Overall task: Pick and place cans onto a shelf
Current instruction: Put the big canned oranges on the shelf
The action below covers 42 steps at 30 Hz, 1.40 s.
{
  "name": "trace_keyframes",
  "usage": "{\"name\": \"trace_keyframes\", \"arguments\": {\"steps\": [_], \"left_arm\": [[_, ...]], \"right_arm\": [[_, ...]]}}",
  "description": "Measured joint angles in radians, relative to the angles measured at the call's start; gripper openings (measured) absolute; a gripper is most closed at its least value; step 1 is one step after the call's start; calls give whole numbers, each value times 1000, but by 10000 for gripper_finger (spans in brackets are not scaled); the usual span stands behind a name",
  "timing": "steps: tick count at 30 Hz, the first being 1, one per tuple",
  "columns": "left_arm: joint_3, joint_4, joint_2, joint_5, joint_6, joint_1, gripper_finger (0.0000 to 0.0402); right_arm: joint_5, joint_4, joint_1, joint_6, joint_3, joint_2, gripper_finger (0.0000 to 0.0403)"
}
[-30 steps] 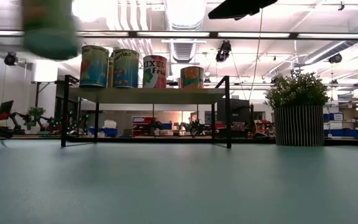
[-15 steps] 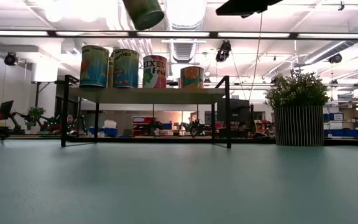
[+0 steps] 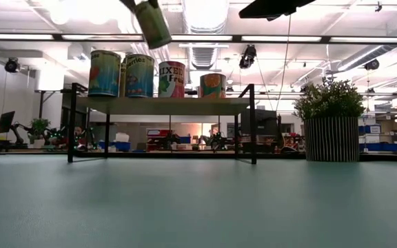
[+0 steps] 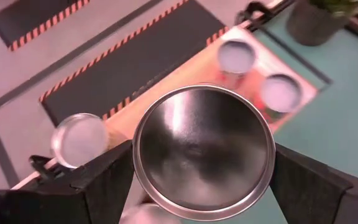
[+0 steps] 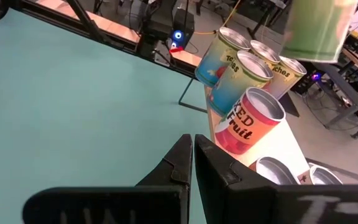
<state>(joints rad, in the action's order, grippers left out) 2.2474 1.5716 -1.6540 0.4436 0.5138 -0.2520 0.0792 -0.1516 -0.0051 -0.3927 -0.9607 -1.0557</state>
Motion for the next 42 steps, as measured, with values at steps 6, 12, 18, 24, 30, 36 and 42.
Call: {"name": "trace_keyframes", "arguments": {"steps": [6, 12, 18, 24, 30, 36, 42], "left_arm": [[-2, -25, -36, -48, -100, -150, 311], [-3, -44, -93, -147, -173, -249, 311], [-3, -42, -160, -155, -232, -306, 311], [-3, -42, -205, -182, -260, -319, 311], [-4, -43, -231, -184, -278, -324, 311], [-4, -44, -270, -184, -278, -333, 311], [-4, -44, -297, -192, -281, -333, 311]], "right_arm": [[0, 0, 0, -2, 0, 0, 9], [1, 0, -10, -12, 0, 0, 9], [2, -3, -38, -8, 3, 0, 9], [1, -3, -70, -8, 8, 0, 9], [1, -1, -99, 1, 10, 0, 9], [0, 0, -112, 2, 11, 0, 9], [0, 0, -112, 1, 13, 0, 9]]}}
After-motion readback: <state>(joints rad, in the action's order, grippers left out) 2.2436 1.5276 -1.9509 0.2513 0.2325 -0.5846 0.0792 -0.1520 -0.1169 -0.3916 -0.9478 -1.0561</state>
